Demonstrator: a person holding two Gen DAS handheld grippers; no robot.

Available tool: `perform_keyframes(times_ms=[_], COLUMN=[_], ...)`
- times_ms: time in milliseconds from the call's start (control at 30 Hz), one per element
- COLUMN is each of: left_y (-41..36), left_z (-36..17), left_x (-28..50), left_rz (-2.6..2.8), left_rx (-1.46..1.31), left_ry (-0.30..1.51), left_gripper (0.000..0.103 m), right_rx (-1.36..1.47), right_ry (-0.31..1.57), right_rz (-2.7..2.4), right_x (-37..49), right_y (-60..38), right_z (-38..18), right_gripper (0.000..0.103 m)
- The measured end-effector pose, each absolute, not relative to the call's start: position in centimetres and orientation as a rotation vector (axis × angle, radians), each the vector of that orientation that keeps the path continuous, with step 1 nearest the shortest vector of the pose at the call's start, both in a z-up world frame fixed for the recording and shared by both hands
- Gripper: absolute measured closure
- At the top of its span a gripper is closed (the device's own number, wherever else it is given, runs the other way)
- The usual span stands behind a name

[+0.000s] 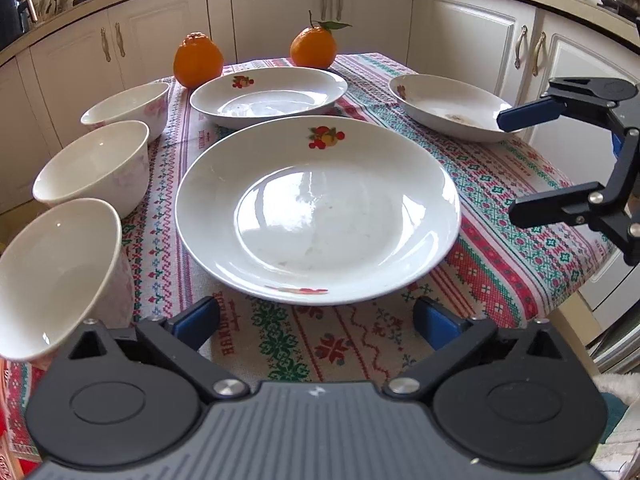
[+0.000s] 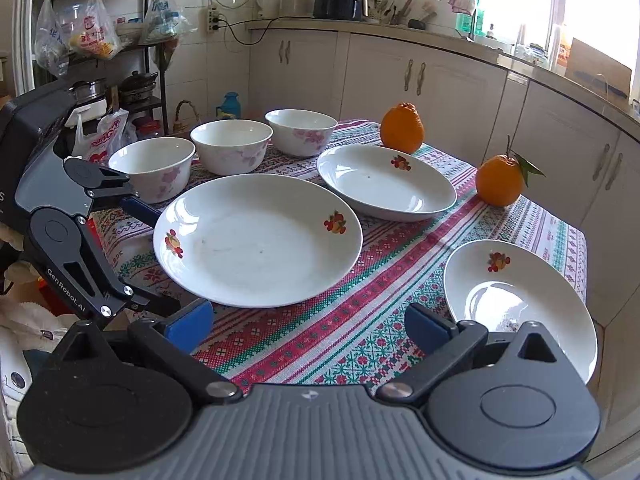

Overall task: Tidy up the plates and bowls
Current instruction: 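Open and withdraw the left gripper while the right gripper approaches a large white plate, then grasp the rim of the large white plate with the right gripper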

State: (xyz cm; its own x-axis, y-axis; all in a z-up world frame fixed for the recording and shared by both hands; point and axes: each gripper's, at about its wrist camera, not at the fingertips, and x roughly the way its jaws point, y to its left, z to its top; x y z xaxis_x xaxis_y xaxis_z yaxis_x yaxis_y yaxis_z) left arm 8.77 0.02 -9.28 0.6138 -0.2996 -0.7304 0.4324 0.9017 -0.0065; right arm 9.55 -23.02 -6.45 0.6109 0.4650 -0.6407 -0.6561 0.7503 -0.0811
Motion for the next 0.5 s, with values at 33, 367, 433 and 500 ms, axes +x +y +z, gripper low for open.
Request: perform_keyframes(times_ms=[33, 367, 433, 500], left_y=[0.0, -0.4, -0.5, -0.6], left_z=[-9.3, -9.6, -9.6, -9.6], left_x=[8.8, 8.4, 8.4, 8.5], left_rz=[-0.421, -0.369, -0.355, -0.347], left_rx=[0.181, 0.156, 0.15, 0.145], left_ry=[0.801, 0.756, 0.747, 0.745], left_gripper=[0.0, 0.0, 0.0, 0.0], right_rx=[-0.331, -0.358, -0.346, -0.336], right_ry=[0.639, 0.666, 0.687, 0.704], right_rz=[0.67, 0.777, 0.801, 0.825], right_x=[9.9, 13.8, 15.0, 16.2], right_y=[-22.9, -21.6, -21.4, -21.1], right_z=[-6.4, -6.8, -6.8, -6.7], right_gripper=[0.0, 0.0, 0.0, 0.0])
